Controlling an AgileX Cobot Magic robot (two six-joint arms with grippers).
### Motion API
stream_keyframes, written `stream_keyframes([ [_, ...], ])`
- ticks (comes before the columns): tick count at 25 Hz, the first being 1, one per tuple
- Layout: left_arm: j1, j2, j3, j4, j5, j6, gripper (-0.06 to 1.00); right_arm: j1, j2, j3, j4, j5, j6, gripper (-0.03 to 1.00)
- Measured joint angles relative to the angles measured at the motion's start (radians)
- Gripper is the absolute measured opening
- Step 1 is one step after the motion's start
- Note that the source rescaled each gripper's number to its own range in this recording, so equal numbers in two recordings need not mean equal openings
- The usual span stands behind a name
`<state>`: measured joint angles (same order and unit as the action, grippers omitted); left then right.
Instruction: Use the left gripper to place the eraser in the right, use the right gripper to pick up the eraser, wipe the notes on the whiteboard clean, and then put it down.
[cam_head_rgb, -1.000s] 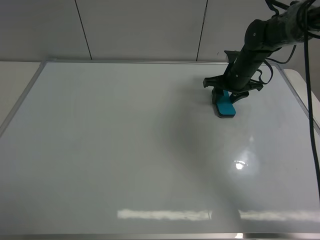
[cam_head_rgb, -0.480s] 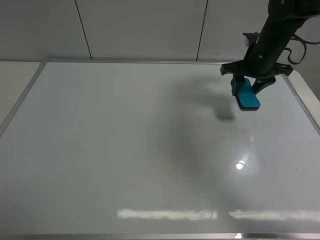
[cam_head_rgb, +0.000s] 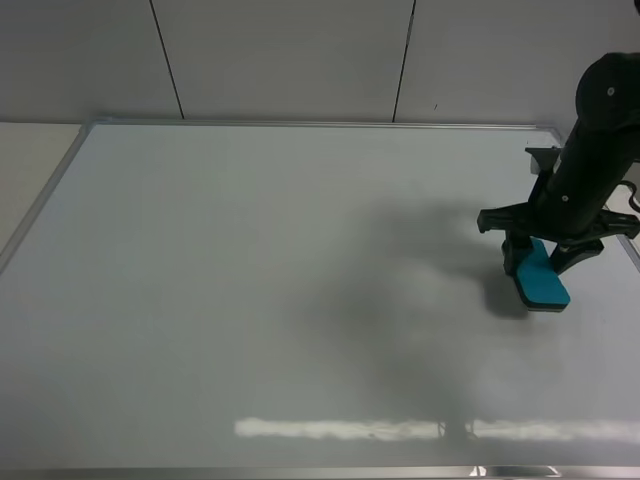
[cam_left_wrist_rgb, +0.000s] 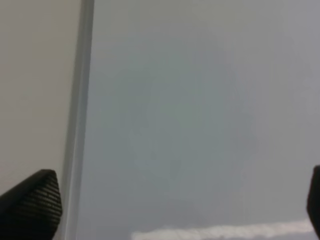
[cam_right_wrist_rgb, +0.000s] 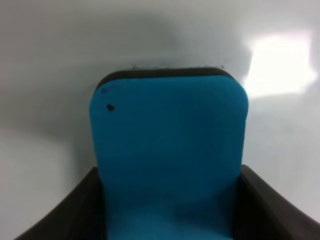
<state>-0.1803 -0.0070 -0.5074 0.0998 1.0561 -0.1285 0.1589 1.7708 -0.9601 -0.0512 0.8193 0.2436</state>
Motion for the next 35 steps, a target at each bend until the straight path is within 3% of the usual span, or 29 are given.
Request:
stream_keyframes([
  [9,0.0,0.0,0.0,0.0,0.0,0.0,1.0,0.008,-0.002,0.023,-0.059,-0.121,0.032,0.04],
  [10,0.0,0.0,0.0,0.0,0.0,0.0,1.0,0.016,-0.002,0.023,-0.063,-0.126,0.026,0.16],
  [13,0.0,0.0,0.0,0.0,0.0,0.0,1.0,0.026,-0.002,0.023,-0.067,-0.164,0.014,0.76],
  [14,0.0,0.0,0.0,0.0,0.0,0.0,1.0,0.027,-0.002,0.023,-0.066,-0.177,0.014,0.86],
  [16,0.0,0.0,0.0,0.0,0.0,0.0,1.0,0.027,-0.002,0.023,-0.058,-0.202,0.015,0.95],
  [24,0.0,0.0,0.0,0.0,0.0,0.0,1.0,0.015,-0.044,0.023,-0.026,-0.218,0.026,1.0],
  [27,0.0,0.0,0.0,0.0,0.0,0.0,1.0,-0.066,-0.168,0.023,-0.014,-0.197,0.03,1.0],
  [35,0.0,0.0,0.0,0.0,0.0,0.0,1.0,-0.288,-0.582,0.023,0.005,-0.029,0.029,1.0],
])
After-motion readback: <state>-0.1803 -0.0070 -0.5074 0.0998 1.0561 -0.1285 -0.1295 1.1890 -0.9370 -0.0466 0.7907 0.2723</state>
